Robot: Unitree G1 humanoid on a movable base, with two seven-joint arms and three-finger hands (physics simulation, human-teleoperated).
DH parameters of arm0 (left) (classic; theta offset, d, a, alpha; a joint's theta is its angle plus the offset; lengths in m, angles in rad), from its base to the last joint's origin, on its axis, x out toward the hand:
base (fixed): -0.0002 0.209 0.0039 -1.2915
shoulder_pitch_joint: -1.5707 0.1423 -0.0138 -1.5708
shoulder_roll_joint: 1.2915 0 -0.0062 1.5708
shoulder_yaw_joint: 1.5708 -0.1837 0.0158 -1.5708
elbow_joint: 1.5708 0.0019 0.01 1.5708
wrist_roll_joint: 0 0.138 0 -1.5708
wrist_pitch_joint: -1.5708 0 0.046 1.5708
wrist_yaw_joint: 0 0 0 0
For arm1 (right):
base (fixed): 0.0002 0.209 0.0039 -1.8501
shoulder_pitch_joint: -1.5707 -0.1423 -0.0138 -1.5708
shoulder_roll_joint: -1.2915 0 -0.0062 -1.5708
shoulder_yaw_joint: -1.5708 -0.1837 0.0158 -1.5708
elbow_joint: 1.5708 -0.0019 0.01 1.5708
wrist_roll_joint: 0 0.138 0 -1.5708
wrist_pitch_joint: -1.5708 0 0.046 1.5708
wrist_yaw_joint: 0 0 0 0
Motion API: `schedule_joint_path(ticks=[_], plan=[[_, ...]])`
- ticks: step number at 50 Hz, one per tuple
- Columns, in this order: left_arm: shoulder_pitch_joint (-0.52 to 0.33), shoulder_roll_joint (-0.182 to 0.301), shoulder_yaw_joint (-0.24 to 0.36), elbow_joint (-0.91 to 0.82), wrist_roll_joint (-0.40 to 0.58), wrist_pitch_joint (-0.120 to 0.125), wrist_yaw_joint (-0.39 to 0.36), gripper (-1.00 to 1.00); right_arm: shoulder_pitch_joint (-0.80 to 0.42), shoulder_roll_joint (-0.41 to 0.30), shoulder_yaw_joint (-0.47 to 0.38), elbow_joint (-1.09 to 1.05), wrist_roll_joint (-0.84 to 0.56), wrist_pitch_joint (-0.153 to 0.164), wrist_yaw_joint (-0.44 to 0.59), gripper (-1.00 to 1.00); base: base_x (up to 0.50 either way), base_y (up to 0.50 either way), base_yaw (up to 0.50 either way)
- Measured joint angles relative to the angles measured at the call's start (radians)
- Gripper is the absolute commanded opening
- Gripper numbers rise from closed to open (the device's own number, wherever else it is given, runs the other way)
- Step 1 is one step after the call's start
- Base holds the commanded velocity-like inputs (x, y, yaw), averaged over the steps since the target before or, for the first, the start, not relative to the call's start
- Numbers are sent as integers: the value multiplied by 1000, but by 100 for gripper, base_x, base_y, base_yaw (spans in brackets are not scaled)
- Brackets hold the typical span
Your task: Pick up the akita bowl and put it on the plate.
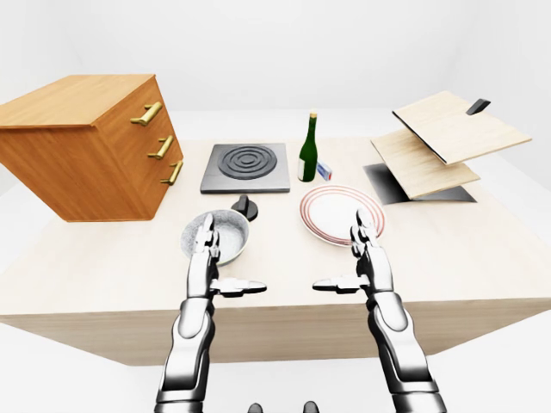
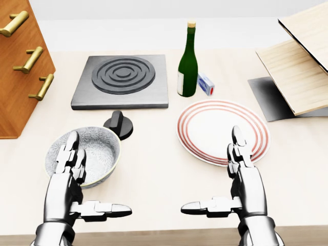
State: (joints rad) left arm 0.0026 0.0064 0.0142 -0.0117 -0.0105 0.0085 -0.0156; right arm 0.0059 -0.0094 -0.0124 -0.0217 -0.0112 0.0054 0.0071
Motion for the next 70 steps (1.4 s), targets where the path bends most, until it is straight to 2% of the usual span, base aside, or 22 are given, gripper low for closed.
schedule_joint_path(ticks=[8,15,20,25,31,39,47,61,70], plan=[[4,5,12,-19,-12,8,-15,100,12,-7,-9,-51,-35,18,0,100,0,0,0],[11,7,15,-46,-15,16,-21,100,22,-7,-9,-107,-58,51,-2,100,0,0,0],[16,7,17,-88,-18,38,-22,100,26,-7,-6,-151,-76,81,-3,100,0,0,0],[24,7,18,-157,-22,78,-21,100,27,-6,0,-198,-93,82,-2,100,0,0,0],[27,8,24,-253,-33,79,-18,100,27,-5,7,-246,-107,82,3,100,0,0,0],[16,12,50,-500,-62,79,1,100,24,-8,24,-362,-175,82,11,100,0,0,0],[11,13,63,-625,-78,79,10,100,22,-5,32,-427,-214,82,19,100,0,0,0],[-10,25,106,-682,-96,79,22,100,23,-2,41,-480,-244,82,26,100,0,0,0],[-31,39,144,-624,-107,79,26,100,24,0,44,-493,-251,82,27,100,0,0,0]])
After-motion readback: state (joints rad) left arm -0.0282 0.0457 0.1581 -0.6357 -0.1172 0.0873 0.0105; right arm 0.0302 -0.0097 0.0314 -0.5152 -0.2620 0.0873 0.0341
